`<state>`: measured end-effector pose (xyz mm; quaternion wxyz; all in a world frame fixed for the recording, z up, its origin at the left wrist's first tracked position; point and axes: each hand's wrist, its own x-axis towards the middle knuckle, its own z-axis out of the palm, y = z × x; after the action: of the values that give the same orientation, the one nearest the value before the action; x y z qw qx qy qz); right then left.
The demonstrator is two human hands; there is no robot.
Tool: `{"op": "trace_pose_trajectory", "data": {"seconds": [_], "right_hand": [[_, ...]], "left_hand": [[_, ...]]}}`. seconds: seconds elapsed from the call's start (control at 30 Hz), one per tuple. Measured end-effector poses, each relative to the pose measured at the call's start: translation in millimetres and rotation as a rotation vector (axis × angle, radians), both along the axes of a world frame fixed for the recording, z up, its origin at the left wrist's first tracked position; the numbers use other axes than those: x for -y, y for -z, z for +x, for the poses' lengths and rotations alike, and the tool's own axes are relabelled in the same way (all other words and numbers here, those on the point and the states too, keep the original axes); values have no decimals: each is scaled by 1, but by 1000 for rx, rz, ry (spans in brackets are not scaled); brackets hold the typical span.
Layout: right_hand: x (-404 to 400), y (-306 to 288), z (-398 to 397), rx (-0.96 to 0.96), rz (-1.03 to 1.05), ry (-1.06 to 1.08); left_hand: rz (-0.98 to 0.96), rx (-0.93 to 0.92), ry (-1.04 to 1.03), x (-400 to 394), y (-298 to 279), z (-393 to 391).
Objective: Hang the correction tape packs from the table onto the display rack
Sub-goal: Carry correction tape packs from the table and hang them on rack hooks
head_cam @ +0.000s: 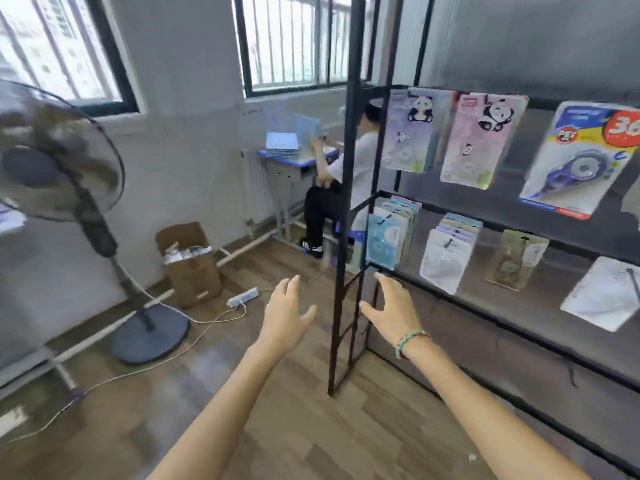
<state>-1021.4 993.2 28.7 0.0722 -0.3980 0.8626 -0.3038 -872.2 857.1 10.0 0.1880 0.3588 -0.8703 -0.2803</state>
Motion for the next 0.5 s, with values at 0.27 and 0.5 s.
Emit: {"op": "trace_pose_trajectory", "data": {"seconds": [0.27,0.5], "right_hand": [[173,1,162,-7,-6,-352],[286,8,301,27,27,-626]], "left_hand": [[-38,16,-364,121,-3,200],[19,21,-685,173,1,369]]}}
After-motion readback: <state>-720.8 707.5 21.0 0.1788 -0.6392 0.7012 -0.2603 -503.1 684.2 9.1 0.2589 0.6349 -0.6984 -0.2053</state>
